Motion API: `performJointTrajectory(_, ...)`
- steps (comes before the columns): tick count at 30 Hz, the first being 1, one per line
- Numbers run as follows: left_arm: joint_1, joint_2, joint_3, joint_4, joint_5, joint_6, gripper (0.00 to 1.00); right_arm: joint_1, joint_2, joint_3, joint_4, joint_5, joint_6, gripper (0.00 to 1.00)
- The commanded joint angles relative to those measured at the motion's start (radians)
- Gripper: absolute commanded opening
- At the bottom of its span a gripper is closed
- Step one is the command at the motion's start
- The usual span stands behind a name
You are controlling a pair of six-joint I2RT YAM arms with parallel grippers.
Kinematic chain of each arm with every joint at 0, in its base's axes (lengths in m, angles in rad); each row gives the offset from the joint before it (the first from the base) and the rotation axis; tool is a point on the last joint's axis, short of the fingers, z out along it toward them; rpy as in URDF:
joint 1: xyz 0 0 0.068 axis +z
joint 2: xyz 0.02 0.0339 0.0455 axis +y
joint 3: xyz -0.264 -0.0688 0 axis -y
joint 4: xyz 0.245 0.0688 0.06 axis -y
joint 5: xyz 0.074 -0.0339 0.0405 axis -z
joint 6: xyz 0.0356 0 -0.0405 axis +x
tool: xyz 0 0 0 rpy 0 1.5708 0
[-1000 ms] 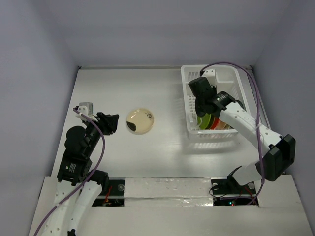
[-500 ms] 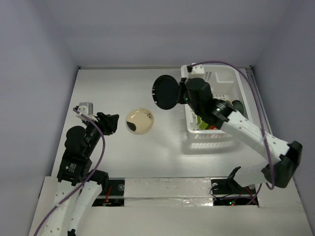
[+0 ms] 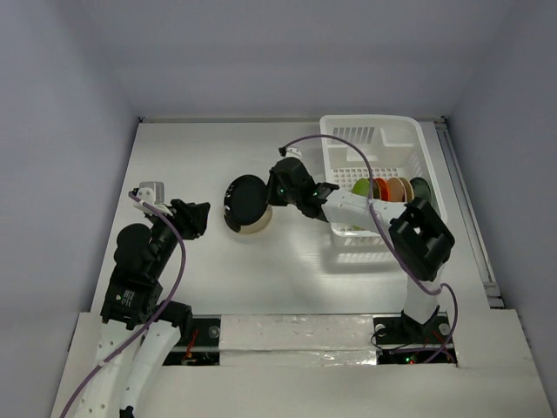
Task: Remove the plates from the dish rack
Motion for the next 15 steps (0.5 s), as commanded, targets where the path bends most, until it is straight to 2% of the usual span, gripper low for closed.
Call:
performJointTrajectory(1, 0.004, -0.014, 0.013, 0.053, -0.006, 0.008, 0.39, 0.012, 0.005, 0.001, 0.137, -0.044, 0.080, 0.01)
performJointTrajectory(8, 0.004, -0.016, 0.013, 0.053, -0.006, 0.008, 0.39, 0.012, 0.060, -0.060, 0.187, -0.088, 0.125, 0.05)
performJointTrajectory(11, 0.004, -0.016, 0.013, 0.051, -0.007, 0.006, 0.39, 0.012, 0.060, -0.083, 0.184, -0.073, 0.130, 0.13)
performJointTrajectory(15, 0.004, -0.017, 0.013, 0.053, -0.007, 0.008, 0.39, 0.012, 0.065, -0.088, 0.169, -0.061, 0.130, 0.29)
